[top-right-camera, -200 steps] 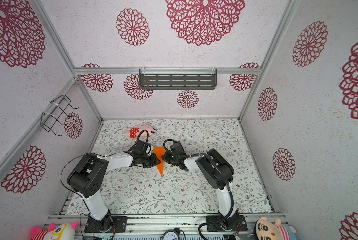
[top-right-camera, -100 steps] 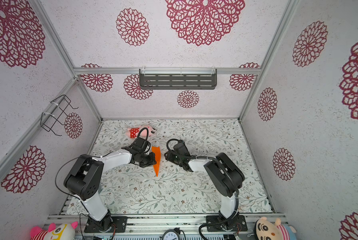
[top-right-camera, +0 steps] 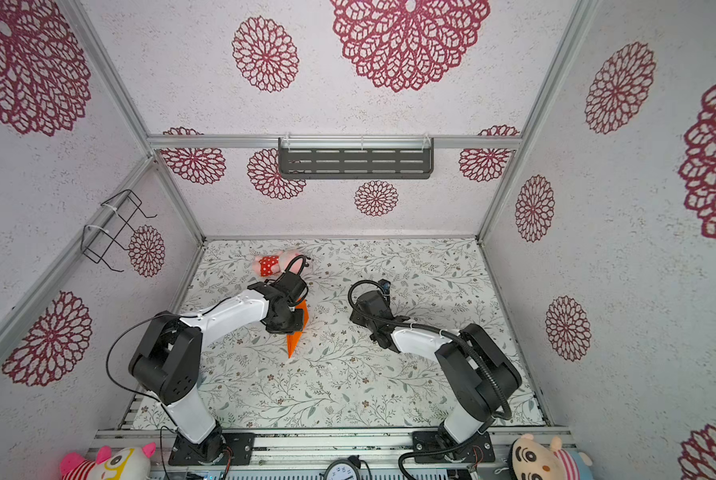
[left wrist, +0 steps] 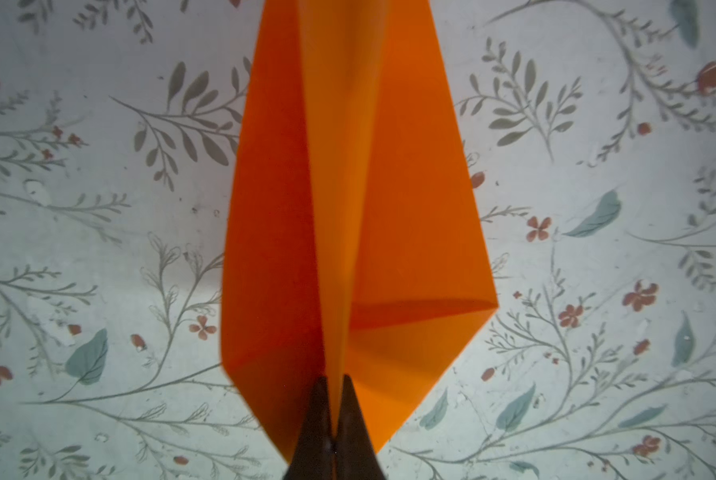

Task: Fold a paper plane with a square sheet of paper (pick it up from the middle)
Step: 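Release the keel with the right gripper and draw it back from the plane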

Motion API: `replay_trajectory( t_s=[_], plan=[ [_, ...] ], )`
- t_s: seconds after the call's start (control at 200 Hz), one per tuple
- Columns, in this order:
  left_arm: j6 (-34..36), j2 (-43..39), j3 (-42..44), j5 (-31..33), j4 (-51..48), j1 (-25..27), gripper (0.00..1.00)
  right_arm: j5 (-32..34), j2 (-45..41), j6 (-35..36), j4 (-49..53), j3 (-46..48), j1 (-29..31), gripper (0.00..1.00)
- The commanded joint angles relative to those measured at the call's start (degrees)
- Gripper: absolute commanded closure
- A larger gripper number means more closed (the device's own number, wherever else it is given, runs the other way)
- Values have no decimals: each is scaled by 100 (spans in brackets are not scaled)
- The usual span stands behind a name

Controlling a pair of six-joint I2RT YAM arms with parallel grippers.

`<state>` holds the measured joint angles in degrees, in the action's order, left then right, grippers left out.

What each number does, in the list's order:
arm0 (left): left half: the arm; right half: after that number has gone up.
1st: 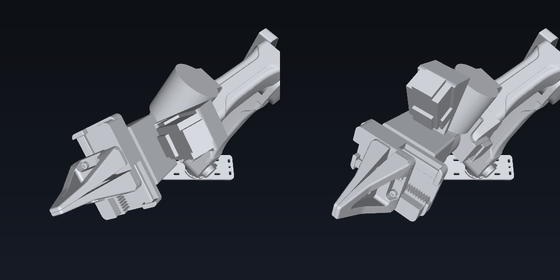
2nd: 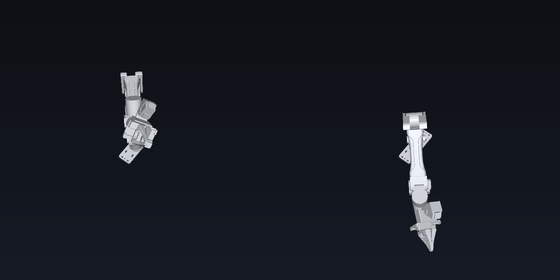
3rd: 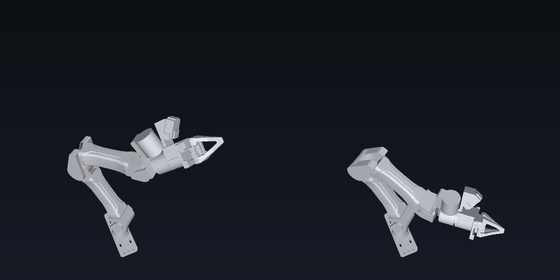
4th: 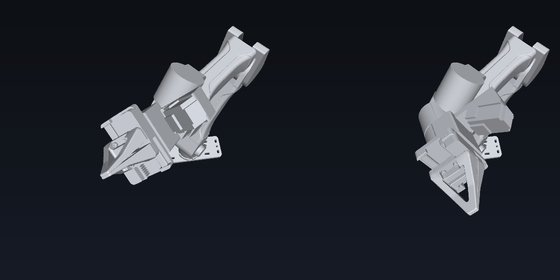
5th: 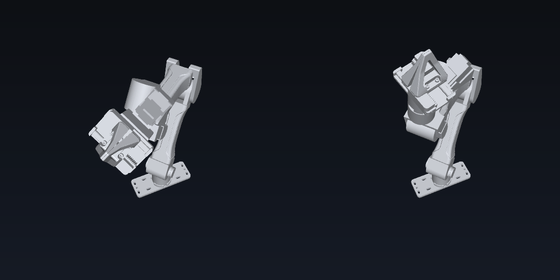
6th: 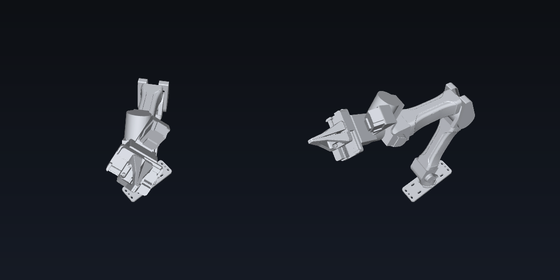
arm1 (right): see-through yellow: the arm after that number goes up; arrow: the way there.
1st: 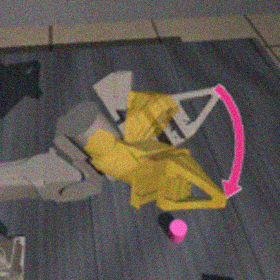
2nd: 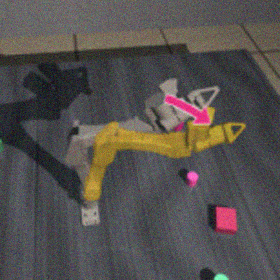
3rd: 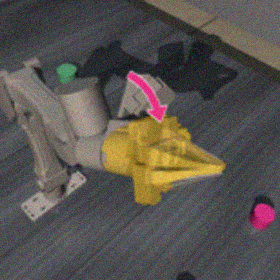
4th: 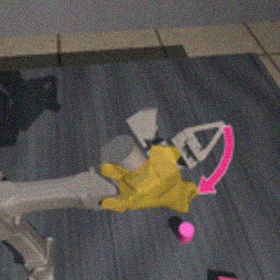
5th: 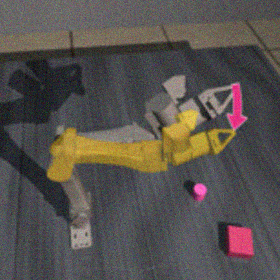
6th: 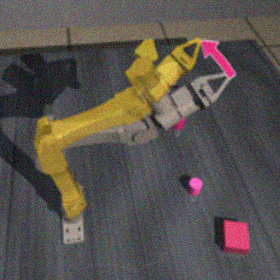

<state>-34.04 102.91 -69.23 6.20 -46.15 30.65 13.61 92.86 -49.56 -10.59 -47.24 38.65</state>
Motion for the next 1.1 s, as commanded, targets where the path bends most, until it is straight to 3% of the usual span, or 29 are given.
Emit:
replay_trajectory(
  t_s=[0.0,0.305,0.841,0.941,1.096],
  plan=[
    [17,209,-116,264,-187,63,98,154,-94,67,11,-92,-25,37],
    [-36,405,-99,159,-89,81,84,11,41,-1,-22,-167,-25,37],
    [-87,598,221,142,119,82,76,-95,184,-30,76,-338,-25,37],
    [-103,616,269,135,204,81,76,-95,197,-51,92,-347,-25,37],
    [-106,622,251,122,236,81,87,-95,191,-58,106,-347,-25,38]
  ],
)
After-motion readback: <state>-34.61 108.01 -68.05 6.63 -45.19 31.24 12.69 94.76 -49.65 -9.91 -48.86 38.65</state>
